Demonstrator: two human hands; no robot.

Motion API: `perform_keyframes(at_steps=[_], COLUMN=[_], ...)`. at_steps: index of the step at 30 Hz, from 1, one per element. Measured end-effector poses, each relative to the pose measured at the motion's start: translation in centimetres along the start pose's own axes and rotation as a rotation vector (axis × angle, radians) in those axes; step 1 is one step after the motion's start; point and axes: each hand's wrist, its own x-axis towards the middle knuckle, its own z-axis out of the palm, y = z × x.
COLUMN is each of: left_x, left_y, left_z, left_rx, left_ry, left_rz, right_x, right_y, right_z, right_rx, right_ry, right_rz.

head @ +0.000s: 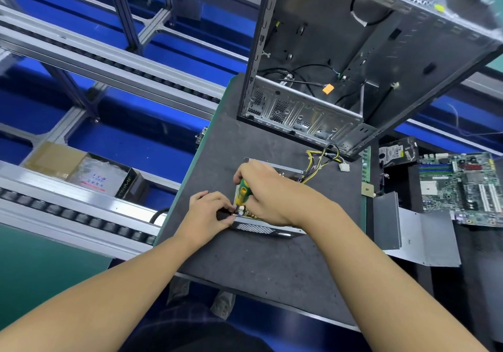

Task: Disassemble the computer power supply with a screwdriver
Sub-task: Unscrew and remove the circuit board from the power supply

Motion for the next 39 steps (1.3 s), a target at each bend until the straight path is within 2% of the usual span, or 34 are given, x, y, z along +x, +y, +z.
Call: perform_keyframes(at_steps=[2, 5, 8, 12, 15, 21, 26, 34, 39], left_x=[0.0, -0.1, -0.2, -0.2, -0.3, -0.2, -0.1, -0.1, 0.0], left_y=[0.1, 0.2, 0.3, 0.3, 0.4, 0.4, 0.6, 1.3, 1.5], left_z=[0.0, 0.0, -0.1, -0.1, -0.1, -0.1, 0.0, 0.7, 0.9], left_rx=[0.001, -0.004, -0.006, -0.018, -0.013, 0.0, 0.03, 0.131, 0.163], left_ry=[0.008, 0.011, 0.003, 0.007, 0.006, 0.002, -0.002, 0.006, -0.004], left_rz=[0.003, -0.003, -0.01, -0.018, -0.013, -0.02, -0.02, -0.049, -0.081], right_x=[-0.1, 0.0, 0.1, -0.1, -0.1, 0.2, 0.2, -0.2, -1.1], right_y=[0.2, 0.3, 0.3, 0.3, 0.5, 0.5, 0.5, 0.8, 1.1], right_z=[0.2, 0.3, 0.6, 0.2, 0.5, 0.7, 1.0, 0.8, -0.3], right_rx=[-0.063, 0.016, -0.018, 0.08, 0.016, -0.226, -0.107, -0.074, 0.011], right_ry=[0.037, 0.059, 0.101, 0.099, 0.068, 0.174, 0.178, 0.138, 0.23], right_rz=[0.013, 0.047, -0.025, -0.024, -0.006, 0.036, -0.05, -0.073, -0.082])
